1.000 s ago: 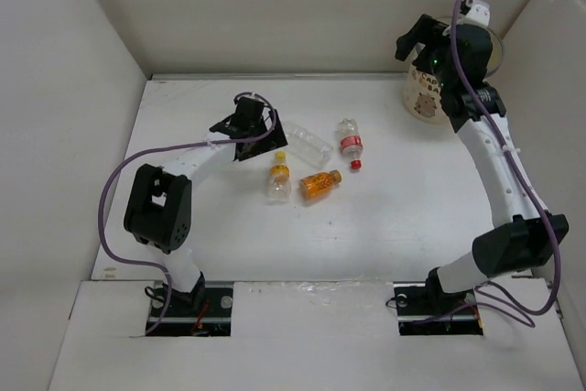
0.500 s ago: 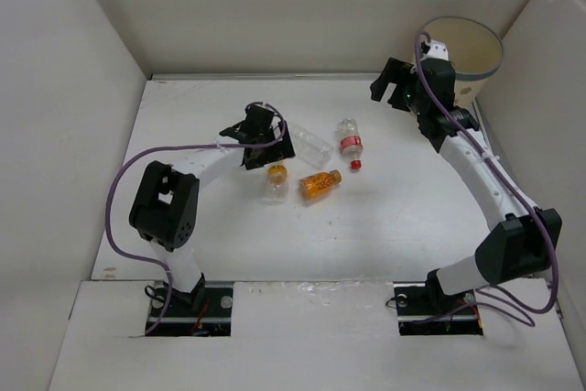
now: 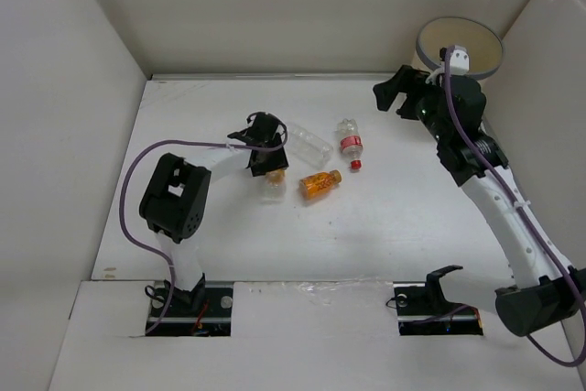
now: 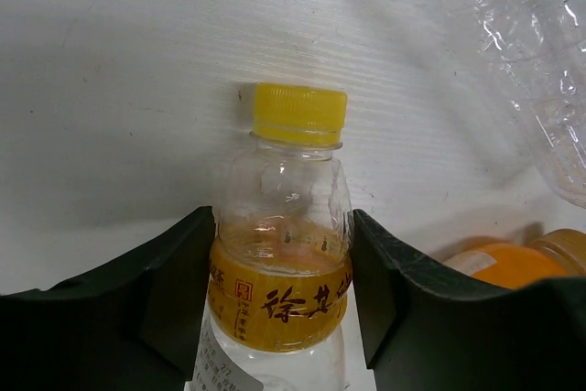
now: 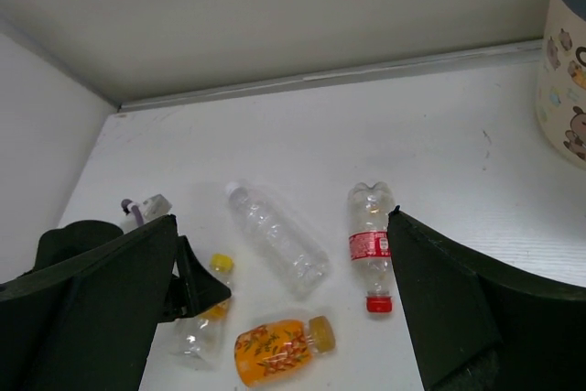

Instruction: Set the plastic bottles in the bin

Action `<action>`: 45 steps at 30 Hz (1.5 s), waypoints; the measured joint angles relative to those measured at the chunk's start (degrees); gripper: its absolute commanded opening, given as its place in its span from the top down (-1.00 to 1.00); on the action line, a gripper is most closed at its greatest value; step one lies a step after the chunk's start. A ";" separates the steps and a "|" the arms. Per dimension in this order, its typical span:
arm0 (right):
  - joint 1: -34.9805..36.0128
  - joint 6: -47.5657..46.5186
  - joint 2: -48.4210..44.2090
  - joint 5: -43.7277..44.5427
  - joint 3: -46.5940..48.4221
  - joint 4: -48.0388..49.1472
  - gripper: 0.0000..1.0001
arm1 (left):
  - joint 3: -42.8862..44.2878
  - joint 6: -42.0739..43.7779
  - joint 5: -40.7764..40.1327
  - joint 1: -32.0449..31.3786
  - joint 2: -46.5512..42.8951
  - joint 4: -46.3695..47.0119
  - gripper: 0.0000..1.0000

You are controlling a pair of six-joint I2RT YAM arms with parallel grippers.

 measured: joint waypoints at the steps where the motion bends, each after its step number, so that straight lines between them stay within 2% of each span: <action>1: 0.26 -0.04 -0.61 -0.28 -0.15 0.07 -1.00 | -0.35 -0.13 -0.13 0.00 -0.13 0.44 0.94; 2: 0.48 -0.13 -1.14 -0.81 -0.33 0.07 -1.00 | -0.79 -0.39 -0.37 0.00 -0.42 0.90 0.99; 5: 0.74 -0.68 -1.95 -5.20 -1.27 0.59 -1.00 | -3.06 -1.22 -1.49 -0.04 -2.29 1.92 1.00; 8: 0.79 -0.83 -1.29 -13.46 -3.76 3.26 -1.00 | -5.81 -1.64 -3.04 -0.02 -6.73 0.17 1.00; 12: 2.45 1.57 2.71 -26.25 -9.79 10.71 -1.00 | -6.54 -1.36 -3.67 0.00 -18.64 0.70 1.00; 16: 7.04 7.02 9.77 -36.48 -14.88 21.62 -1.00 | -2.78 -0.11 -1.81 -0.02 -29.27 5.55 1.00; 22: 13.53 18.01 18.18 -46.62 -17.20 43.25 -1.00 | 0.22 1.27 10.60 0.04 -32.70 16.17 1.00; 27: 14.23 24.09 21.81 -49.13 -14.86 56.85 -1.00 | -0.52 0.04 21.88 -0.02 -32.59 22.40 1.00; 31: 14.23 27.52 24.98 -49.33 -12.13 64.06 -1.00 | -0.57 -1.31 26.95 -0.02 -32.59 25.14 1.00; 34: 14.34 29.59 26.99 -50.14 -11.04 67.58 -0.52 | -0.59 -1.38 28.09 0.04 -32.63 25.81 1.00; 35: 14.51 30.25 27.43 -50.36 -10.84 68.41 -0.33 | -0.63 -1.40 28.15 0.33 -32.63 25.79 0.89; 36: 14.58 30.73 27.74 -50.29 -10.64 69.33 0.32 | -0.68 -1.68 28.28 0.70 -32.63 25.79 0.61; 38: 14.82 31.85 28.26 -50.05 -10.49 69.83 0.86 | -0.70 -1.68 28.63 1.11 -32.85 26.01 -0.06; 39: 14.73 32.41 28.44 -50.07 -10.43 70.20 1.00 | -0.72 -1.92 28.59 1.14 -33.00 25.88 -0.99; 42: 14.34 32.15 28.55 -50.34 -10.40 70.34 1.00 | -0.81 -3.37 27.52 1.57 -33.33 26.34 -1.00; 45: 11.91 29.57 27.82 -49.75 -9.40 65.00 1.00 | -0.33 -3.93 22.71 1.95 -34.58 24.81 -1.00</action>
